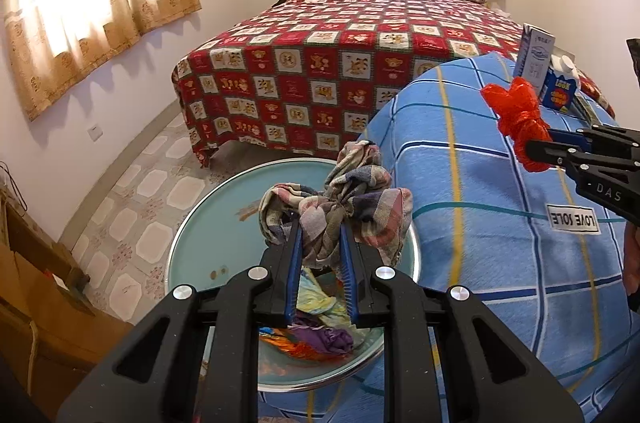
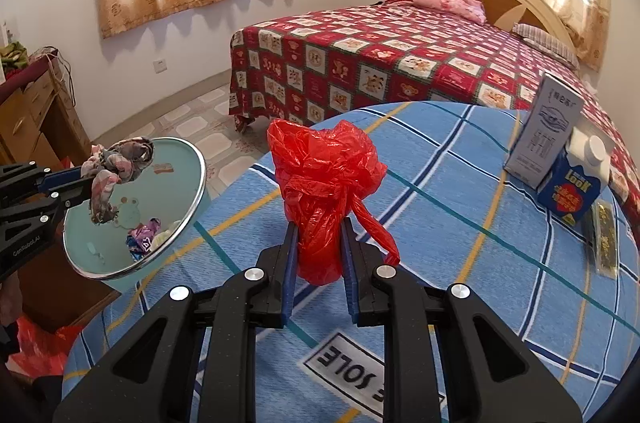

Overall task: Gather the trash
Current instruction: 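Carry the plaid cloth and red bag over the blue bin with both grippers, then open both grippers to drop the cloth and red bag into the bin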

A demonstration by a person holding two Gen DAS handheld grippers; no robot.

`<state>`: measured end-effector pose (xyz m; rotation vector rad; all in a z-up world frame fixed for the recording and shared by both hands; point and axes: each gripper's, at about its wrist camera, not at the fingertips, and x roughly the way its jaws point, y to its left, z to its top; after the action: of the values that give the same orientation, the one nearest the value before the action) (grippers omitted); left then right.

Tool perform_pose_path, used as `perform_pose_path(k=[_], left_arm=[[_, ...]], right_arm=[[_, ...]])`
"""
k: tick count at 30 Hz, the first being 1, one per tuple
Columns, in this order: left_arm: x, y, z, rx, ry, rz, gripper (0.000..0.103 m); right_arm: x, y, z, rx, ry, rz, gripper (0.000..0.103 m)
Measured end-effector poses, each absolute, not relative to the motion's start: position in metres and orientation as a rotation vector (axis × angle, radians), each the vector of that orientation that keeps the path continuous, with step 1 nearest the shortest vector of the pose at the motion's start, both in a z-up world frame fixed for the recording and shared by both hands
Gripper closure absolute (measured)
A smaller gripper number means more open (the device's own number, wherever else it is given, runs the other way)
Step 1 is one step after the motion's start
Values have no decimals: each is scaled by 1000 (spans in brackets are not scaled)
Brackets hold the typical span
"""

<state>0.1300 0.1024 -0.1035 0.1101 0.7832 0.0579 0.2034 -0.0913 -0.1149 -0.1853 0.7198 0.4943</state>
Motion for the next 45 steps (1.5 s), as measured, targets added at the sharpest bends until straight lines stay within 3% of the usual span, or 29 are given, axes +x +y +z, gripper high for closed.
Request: perform_pose_path(k=[45], left_arm=[[107, 173, -116, 72, 805, 190, 85]], right_arm=[[191, -7, -114, -276, 707, 643, 82]])
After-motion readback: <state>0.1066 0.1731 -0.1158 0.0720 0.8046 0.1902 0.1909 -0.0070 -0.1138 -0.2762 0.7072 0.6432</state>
